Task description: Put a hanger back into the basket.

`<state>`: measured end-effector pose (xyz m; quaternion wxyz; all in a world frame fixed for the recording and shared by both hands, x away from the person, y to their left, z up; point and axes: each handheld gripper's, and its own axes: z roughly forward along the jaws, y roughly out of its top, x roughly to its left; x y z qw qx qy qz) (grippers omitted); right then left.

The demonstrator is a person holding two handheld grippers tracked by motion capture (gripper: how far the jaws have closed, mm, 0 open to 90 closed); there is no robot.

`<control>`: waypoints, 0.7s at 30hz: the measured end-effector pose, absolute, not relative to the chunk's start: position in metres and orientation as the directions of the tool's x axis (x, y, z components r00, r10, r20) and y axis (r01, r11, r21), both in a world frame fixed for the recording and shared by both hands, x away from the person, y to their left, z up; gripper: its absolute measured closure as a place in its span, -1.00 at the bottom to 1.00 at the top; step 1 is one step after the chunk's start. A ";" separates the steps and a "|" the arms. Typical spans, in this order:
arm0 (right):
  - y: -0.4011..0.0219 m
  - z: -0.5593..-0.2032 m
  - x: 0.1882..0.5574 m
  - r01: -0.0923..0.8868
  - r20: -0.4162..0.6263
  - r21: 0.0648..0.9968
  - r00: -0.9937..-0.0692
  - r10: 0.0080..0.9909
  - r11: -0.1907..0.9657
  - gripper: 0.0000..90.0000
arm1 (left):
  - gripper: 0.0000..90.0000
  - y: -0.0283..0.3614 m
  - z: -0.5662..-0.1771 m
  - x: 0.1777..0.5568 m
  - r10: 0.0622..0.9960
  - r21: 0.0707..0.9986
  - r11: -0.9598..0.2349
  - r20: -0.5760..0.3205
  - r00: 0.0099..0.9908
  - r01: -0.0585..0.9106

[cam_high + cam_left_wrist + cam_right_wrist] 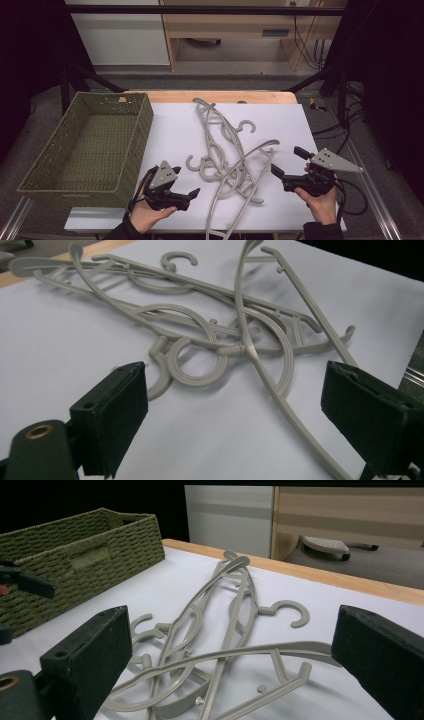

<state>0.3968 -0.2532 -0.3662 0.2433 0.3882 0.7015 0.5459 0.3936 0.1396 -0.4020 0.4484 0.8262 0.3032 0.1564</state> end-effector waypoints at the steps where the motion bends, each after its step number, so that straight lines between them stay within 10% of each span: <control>1: -0.253 -0.367 0.397 0.281 0.079 0.954 -0.582 0.809 0.108 -0.93 | -0.74 0.137 -0.404 0.394 0.637 0.832 -0.420 -0.016 0.771 0.364; 21: -0.251 -0.369 0.400 0.294 0.086 0.949 -0.577 0.812 0.109 -0.93 | -0.35 0.074 -0.446 0.409 0.561 0.684 -0.595 -0.023 0.828 0.422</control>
